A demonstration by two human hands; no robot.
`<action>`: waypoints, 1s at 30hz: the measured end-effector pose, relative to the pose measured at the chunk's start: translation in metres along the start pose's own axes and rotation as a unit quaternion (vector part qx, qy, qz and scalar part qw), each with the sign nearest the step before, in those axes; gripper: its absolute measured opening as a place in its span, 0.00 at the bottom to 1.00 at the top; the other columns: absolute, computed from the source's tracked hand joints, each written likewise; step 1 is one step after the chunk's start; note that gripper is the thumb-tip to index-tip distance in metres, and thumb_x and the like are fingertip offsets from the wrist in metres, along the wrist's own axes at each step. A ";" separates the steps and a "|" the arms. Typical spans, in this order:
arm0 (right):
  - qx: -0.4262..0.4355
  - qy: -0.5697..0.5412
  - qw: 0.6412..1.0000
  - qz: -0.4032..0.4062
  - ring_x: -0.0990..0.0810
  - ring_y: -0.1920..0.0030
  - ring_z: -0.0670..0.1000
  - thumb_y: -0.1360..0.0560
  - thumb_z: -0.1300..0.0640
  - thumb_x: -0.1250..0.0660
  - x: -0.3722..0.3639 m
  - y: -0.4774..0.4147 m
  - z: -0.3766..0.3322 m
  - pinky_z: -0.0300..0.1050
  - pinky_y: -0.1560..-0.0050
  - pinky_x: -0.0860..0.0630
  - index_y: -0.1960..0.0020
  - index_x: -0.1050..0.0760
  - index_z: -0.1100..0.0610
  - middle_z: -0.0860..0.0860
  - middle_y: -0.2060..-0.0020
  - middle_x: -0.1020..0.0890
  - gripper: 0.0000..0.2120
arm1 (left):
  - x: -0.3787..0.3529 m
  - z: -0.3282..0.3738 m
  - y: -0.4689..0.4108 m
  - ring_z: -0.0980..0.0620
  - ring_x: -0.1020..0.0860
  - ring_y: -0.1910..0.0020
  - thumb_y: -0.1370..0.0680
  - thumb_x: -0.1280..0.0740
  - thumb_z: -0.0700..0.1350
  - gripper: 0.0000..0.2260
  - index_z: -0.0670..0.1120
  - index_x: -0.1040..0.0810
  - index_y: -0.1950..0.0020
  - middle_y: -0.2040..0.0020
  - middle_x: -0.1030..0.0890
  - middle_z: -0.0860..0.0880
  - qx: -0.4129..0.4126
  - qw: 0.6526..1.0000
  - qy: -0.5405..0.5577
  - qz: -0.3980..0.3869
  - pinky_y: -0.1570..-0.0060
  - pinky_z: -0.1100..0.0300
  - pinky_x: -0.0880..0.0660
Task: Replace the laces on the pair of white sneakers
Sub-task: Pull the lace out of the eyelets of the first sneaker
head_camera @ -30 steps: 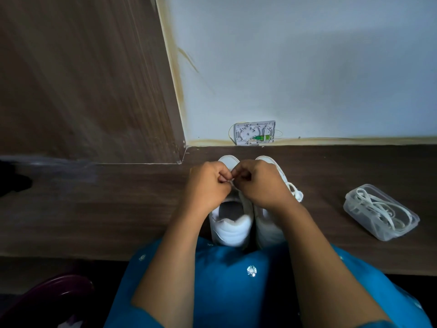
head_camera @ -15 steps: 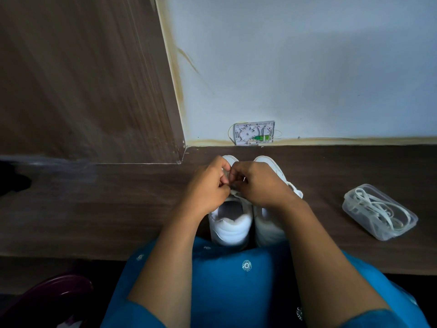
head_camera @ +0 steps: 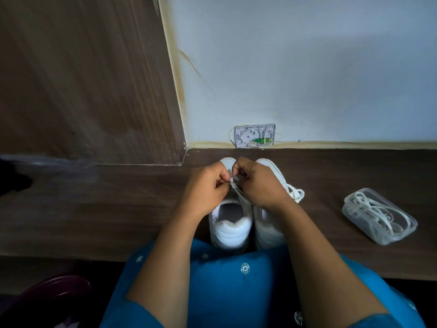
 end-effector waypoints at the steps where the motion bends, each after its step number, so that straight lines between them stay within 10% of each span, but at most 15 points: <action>1: 0.001 0.003 1.000 0.003 0.32 0.69 0.42 0.27 0.67 0.36 0.000 0.000 0.000 0.33 0.67 0.36 0.61 0.30 0.54 0.44 0.71 0.29 0.09 | 0.001 0.001 0.001 0.57 0.23 0.70 0.30 0.31 0.32 0.06 0.42 0.21 0.60 0.68 0.21 0.52 -0.007 1.000 -0.013 0.007 0.64 0.61 0.26; 5: -0.008 -0.003 1.000 0.008 0.31 0.69 0.43 0.28 0.68 0.36 0.001 0.001 -0.001 0.32 0.68 0.36 0.65 0.32 0.49 0.43 0.72 0.28 0.15 | 0.002 0.008 0.003 0.47 0.21 0.65 0.30 0.32 0.33 0.03 0.38 0.20 0.59 0.64 0.18 0.43 -0.034 0.997 -0.060 0.031 0.63 0.57 0.26; 18: 0.008 0.054 0.998 -0.003 0.27 0.63 0.51 0.28 0.67 0.35 0.004 0.002 -0.004 0.35 0.66 0.36 0.57 0.24 0.57 0.45 0.71 0.27 0.06 | 0.004 0.007 0.001 0.57 0.32 0.73 0.31 0.35 0.31 0.05 0.39 0.23 0.63 0.70 0.27 0.51 -0.067 0.995 -0.071 -0.013 0.68 0.61 0.37; 30: 0.020 0.104 0.994 -0.025 0.20 0.56 0.54 0.29 0.64 0.36 0.011 0.007 -0.004 0.48 0.54 0.25 0.53 0.21 0.56 0.50 0.61 0.19 0.08 | 0.002 0.033 0.001 0.40 0.27 0.52 0.26 0.40 0.40 0.06 0.42 0.28 0.51 0.56 0.29 0.44 -0.061 0.960 -0.274 -0.020 0.62 0.56 0.38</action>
Point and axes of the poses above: each hand's wrist, its own y-axis away from the middle knuckle, its own x-axis out of the back of the hand, z = x × y, the point moved 1 cm from there along -y, towards the middle knuckle
